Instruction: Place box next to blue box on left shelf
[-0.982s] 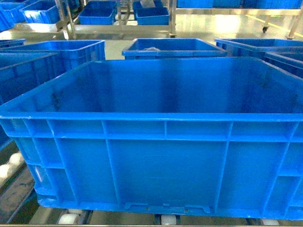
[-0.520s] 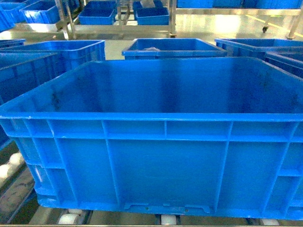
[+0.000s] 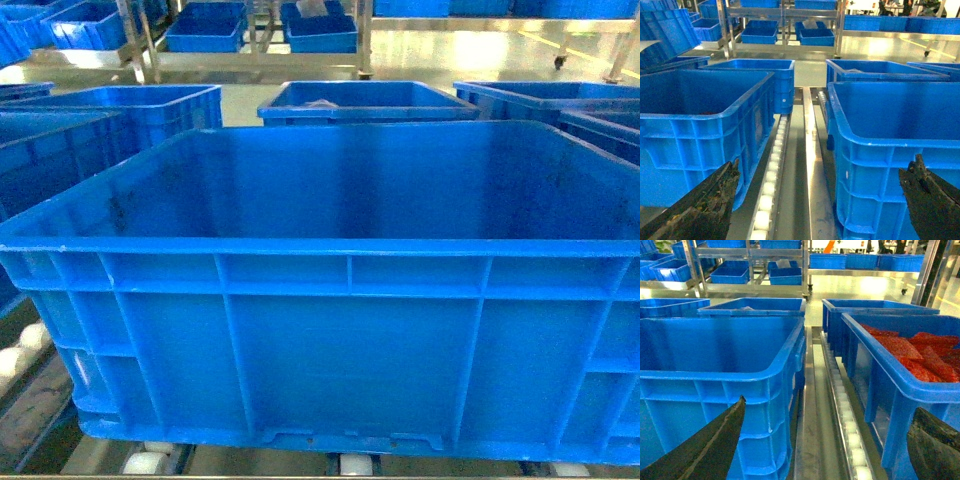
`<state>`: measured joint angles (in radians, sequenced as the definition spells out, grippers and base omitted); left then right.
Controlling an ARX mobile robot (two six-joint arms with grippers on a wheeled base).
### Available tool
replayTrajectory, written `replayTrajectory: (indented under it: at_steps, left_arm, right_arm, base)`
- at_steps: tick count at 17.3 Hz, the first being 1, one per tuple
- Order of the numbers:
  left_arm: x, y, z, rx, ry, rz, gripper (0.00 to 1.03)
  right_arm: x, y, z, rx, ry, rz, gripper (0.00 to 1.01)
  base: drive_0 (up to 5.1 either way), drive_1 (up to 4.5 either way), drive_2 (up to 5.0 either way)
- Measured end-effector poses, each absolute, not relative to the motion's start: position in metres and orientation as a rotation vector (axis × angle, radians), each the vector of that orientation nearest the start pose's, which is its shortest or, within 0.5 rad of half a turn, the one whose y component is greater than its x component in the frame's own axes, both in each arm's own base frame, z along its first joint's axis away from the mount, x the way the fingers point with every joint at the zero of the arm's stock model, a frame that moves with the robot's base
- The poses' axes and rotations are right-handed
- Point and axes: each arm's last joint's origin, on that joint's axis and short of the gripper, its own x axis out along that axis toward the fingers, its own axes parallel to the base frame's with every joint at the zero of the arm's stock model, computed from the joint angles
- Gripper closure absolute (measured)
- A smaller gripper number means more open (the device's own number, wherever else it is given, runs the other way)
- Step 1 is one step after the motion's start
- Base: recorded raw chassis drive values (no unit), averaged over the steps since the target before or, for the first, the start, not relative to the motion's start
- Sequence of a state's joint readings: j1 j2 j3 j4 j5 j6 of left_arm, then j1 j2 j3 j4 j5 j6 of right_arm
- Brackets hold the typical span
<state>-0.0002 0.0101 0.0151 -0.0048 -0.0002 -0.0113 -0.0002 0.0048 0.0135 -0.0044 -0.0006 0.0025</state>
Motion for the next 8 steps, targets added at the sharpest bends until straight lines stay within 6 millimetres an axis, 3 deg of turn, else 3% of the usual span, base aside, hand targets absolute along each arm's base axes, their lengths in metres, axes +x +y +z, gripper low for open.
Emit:
replayTrajectory:
  at_steps: [8]
  left_arm:
    - [0.0974,0.0,0.1674,-0.011,0.0,0.0,0.05]
  right_arm:
    - [0.0972,0.0,0.1673,0.002,-0.004,0.0,0.03]
  base:
    - [0.0,0.0,0.0]
